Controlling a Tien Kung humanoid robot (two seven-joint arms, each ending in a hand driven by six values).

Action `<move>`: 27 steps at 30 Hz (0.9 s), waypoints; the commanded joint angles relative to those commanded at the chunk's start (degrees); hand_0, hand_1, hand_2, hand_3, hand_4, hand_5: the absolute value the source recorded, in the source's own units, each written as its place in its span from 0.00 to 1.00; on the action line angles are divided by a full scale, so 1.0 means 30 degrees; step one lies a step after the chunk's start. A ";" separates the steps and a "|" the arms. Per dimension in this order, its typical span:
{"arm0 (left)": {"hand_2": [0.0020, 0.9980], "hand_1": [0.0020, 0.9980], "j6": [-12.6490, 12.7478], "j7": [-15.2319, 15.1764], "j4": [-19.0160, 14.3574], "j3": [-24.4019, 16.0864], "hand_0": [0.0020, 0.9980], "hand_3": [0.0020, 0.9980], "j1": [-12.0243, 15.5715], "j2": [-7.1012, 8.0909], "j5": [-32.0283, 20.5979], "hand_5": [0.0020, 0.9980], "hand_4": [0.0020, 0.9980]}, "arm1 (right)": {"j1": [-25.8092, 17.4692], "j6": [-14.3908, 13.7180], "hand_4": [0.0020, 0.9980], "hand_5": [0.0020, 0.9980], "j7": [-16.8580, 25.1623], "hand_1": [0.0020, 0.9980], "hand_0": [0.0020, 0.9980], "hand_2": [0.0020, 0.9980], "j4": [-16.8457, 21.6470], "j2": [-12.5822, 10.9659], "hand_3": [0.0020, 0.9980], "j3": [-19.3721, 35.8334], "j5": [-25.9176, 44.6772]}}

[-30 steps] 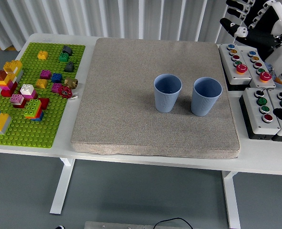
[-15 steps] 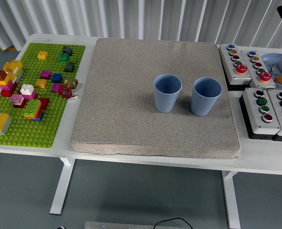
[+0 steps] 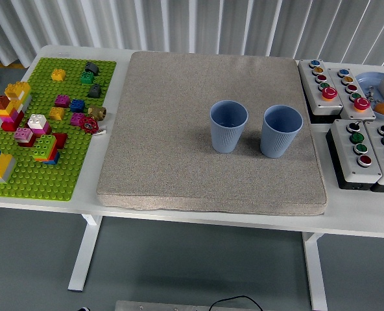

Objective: Pick cup pour cup place

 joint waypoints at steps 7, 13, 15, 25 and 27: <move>0.86 0.83 -0.0001 -0.0015 0.0010 0.0026 0.77 0.76 -0.0062 0.0016 -0.0028 1.00 0.52 | 0.0110 -0.0043 0.85 0.57 -0.0157 0.80 0.87 0.80 0.0530 -0.0113 0.83 -0.0150 -0.0241; 0.86 0.83 -0.0006 0.0004 0.0010 0.0024 0.77 0.76 -0.0029 0.0011 -0.0017 1.00 0.52 | 0.0079 -0.0104 0.85 0.56 -0.0179 0.80 0.87 0.80 0.0804 -0.0131 0.83 -0.0322 -0.0303; 0.86 0.83 0.0002 -0.0002 0.0008 0.0032 0.77 0.76 -0.0046 0.0013 -0.0028 1.00 0.52 | 0.0089 -0.0119 0.85 0.56 -0.0202 0.80 0.87 0.80 0.0993 -0.0157 0.83 -0.0421 -0.0375; 0.86 0.83 0.0029 -0.0002 0.0009 0.0000 0.77 0.76 -0.0024 0.0000 0.0017 1.00 0.52 | 0.0068 -0.0152 0.85 0.55 -0.0285 0.80 0.87 0.80 0.1647 -0.0187 0.82 -0.0482 -0.0500; 0.86 0.83 0.0027 0.0004 0.0004 -0.0006 0.77 0.76 -0.0004 0.0004 0.0010 1.00 0.52 | 0.0065 -0.0187 0.85 0.55 -0.0295 0.80 0.87 0.80 0.1761 -0.0176 0.82 -0.0557 -0.0526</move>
